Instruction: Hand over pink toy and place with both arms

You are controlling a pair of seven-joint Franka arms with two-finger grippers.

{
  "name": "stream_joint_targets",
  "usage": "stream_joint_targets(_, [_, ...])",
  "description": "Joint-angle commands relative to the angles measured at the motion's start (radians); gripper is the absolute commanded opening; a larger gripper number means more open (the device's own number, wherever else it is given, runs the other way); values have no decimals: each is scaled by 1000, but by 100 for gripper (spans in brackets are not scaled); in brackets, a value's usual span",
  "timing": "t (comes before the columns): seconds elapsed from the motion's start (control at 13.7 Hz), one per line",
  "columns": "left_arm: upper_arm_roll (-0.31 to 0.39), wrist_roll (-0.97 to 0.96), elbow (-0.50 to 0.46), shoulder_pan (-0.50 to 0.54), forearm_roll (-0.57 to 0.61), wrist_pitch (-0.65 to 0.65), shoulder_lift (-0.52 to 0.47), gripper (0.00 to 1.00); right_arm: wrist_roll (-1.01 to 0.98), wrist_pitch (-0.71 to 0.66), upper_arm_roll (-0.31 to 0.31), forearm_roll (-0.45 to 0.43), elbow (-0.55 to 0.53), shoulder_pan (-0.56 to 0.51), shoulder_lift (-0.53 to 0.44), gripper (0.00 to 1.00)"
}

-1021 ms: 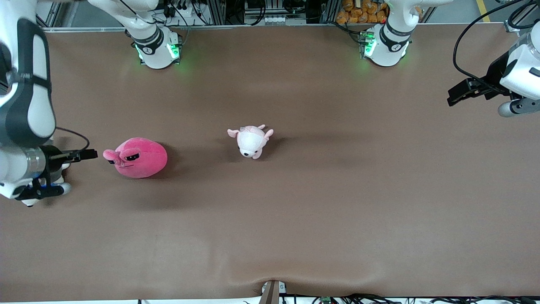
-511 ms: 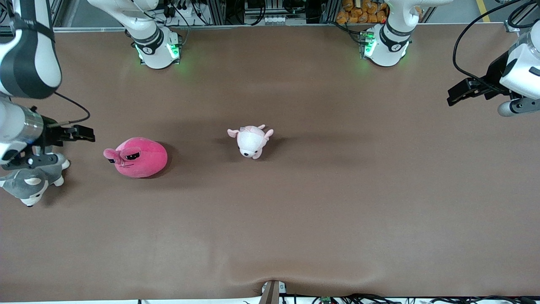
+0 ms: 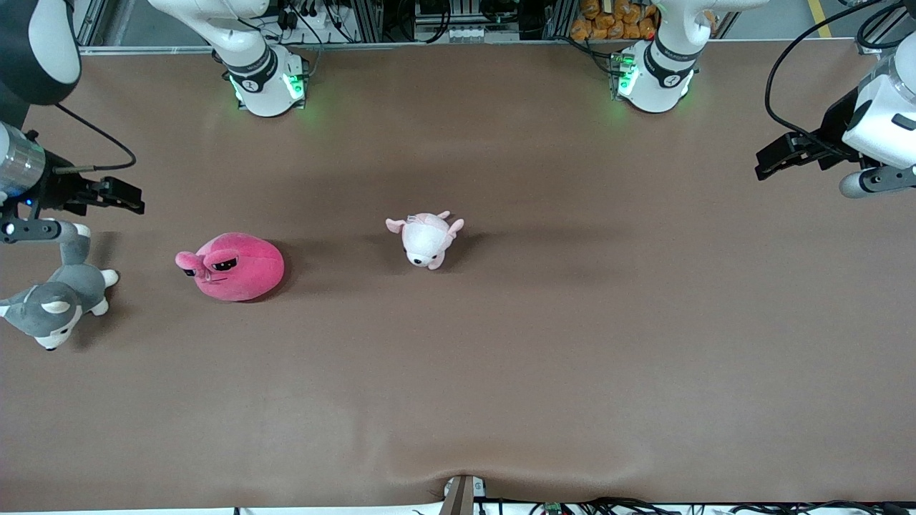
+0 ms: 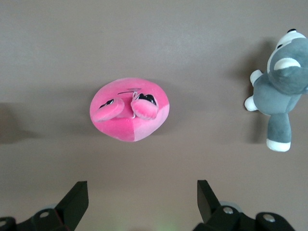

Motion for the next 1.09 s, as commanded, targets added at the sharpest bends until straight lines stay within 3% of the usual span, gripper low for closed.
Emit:
stream_joint_targets(0.0, [5,19,-6,-3,-17,4,-11,100,23,-23,3,37,-15,-1,-64,100])
stream_joint_targets(0.29, [4,19,-7,0,-18,4,-15,100,30,-76,-5,113,42,-10,-75,100])
stream_joint_targets(1.02, [7,30,6,2,-17,2,-13,100,64,-103,5,104,47,-4,-97,100])
